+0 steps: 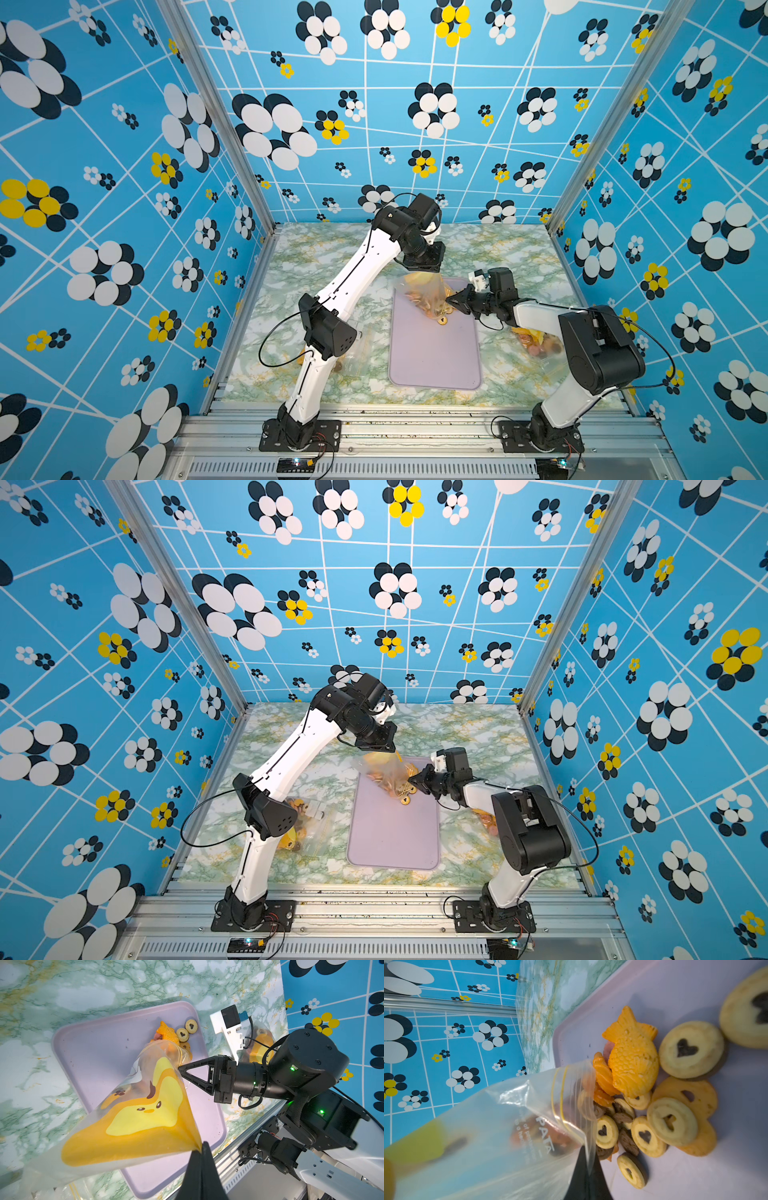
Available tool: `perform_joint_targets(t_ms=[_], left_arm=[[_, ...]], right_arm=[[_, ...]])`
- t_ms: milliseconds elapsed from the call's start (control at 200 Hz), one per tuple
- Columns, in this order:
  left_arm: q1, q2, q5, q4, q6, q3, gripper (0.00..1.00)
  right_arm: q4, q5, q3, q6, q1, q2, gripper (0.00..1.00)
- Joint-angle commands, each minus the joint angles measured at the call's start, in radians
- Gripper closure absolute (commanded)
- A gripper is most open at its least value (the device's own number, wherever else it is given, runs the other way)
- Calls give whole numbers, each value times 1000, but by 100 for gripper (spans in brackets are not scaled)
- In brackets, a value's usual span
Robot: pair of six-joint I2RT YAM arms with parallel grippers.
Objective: Pour cookies out of the ziploc bag
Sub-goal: 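Pour the cookies out of the ziploc bag onto the tray.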
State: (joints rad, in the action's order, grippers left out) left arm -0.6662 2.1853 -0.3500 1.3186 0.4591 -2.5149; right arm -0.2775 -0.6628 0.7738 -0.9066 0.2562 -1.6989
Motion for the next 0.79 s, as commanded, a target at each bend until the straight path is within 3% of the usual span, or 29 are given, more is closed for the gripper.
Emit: perform_joint_targets(t_ms=[0, 305, 790], left_arm=[[32, -43, 8, 13, -18, -26, 100], [42, -67, 0, 16, -16, -27, 100], [17, -43, -16, 3, -8, -27, 100]], right_arm=[[-42, -15, 13, -31, 22, -29, 98], [-124, -65, 7, -67, 33, -8, 90], [-54, -40, -2, -26, 32, 2, 88]])
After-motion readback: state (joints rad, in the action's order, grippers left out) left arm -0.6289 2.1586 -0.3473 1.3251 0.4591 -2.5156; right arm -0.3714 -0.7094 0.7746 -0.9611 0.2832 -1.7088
